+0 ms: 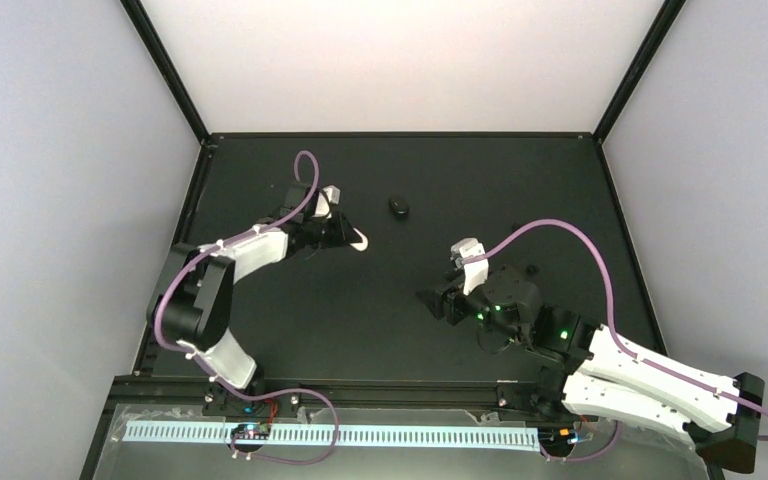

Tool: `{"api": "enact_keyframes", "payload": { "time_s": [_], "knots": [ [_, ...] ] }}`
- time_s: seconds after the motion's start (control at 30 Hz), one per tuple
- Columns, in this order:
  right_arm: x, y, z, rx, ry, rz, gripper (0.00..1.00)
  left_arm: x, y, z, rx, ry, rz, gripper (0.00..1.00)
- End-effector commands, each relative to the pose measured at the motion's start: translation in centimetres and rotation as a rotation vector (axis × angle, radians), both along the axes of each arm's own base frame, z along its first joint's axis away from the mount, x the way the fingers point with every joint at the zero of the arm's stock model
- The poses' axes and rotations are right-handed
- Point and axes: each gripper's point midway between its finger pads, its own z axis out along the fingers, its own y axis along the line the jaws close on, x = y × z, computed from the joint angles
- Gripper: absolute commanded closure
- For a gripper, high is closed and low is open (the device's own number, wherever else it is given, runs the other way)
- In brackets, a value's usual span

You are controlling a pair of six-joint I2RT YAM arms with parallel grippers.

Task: Insert the wireless bluetooth earbuds into the charging case
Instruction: Place the charging case at the center of the board.

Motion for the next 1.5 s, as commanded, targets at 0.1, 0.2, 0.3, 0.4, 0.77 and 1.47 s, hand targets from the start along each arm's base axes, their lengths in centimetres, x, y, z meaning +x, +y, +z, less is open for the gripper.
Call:
{"api": "enact_keyframes", "payload": {
  "time_s": [0.1,0.2,0.3,0.4,0.77,1.47],
  "knots": [
    [-0.4,0.0,-0.7,0.006,0.031,0.015,0.28,3.9,2.1,-0.8,-0.014,0.052,0.077,0.98],
    [-0.4,-0.1,-0.9,-0.003,0.029,0.012,0.28,4.8,3.1,-2.0,-0.014,0.092,0.097,0.98],
    [-0.3,-0.2,-1.0,-0.009,0.026,0.007,0.28,5.2,4.3,-3.2,0.017,0.117,0.115,0.98],
    [-0.3,-0.3,-1.0,-0.013,0.023,0.007,0.28,5.8,4.8,-3.8,0.02,0.128,0.119,0.98],
    [-0.2,0.1,-0.5,-0.015,0.015,0.016,0.27,9.5,7.1,-4.8,0.041,0.154,0.183,0.91],
    [0.3,0.6,-0.3,-0.037,0.006,0.008,0.27,7.7,13.7,-1.9,0.258,0.14,0.33,0.01]
  ]
}}
